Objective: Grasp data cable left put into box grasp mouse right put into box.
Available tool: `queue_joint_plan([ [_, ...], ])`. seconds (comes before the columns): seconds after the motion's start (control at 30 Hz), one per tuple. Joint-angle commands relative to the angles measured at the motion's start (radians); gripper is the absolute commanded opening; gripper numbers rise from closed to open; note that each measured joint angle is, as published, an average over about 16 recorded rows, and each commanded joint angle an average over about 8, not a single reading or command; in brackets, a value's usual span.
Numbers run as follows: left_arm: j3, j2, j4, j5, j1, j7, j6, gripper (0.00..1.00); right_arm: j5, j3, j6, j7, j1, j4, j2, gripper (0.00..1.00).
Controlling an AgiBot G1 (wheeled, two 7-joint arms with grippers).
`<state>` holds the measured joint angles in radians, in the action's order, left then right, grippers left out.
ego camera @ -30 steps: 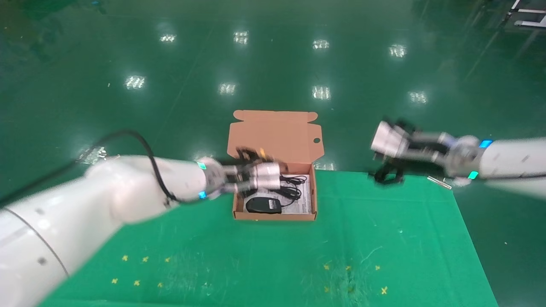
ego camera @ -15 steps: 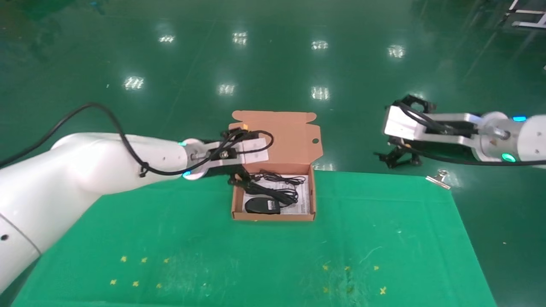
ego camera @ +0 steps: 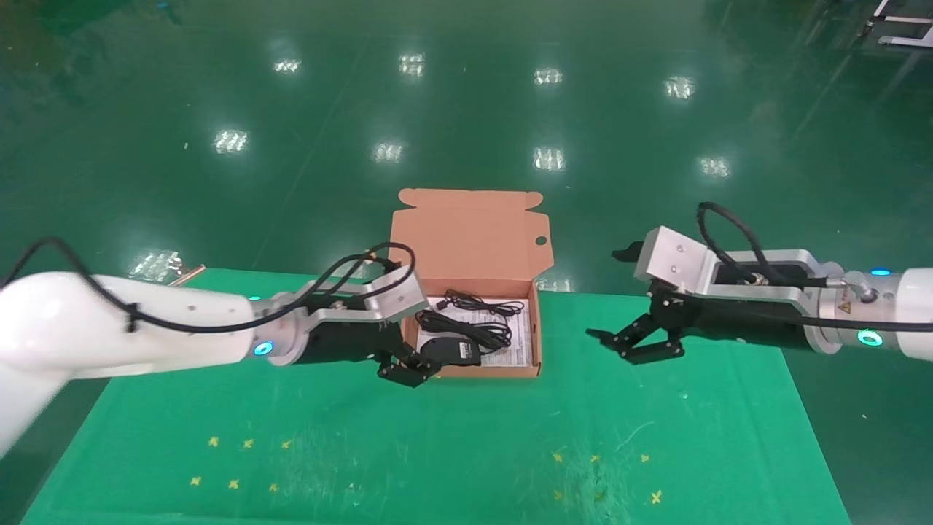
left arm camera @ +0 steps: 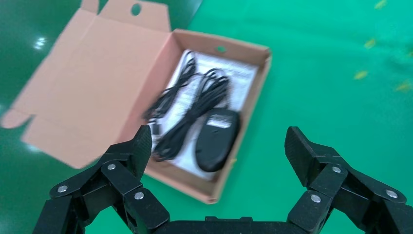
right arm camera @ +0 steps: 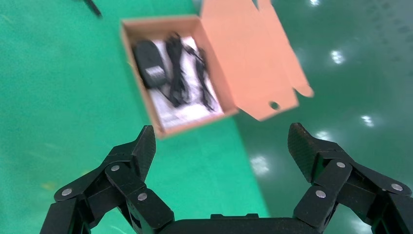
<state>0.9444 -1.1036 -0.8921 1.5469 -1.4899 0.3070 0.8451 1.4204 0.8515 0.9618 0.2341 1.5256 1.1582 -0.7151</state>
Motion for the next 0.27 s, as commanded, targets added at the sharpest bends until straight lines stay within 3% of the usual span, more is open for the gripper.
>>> queue_joint_plan([
  [0.03,-0.031,0.023,-0.018,-0.038,0.019,-0.006,0.03,1.0,-0.033,-0.027,0.025,-0.002,-0.021,0.006,0.005,1.0],
  [0.27,-0.117,0.086,-0.069,-0.143,0.073,-0.021,0.114,1.0,-0.122,-0.101,0.095,-0.008,-0.08,0.022,0.018,1.0],
])
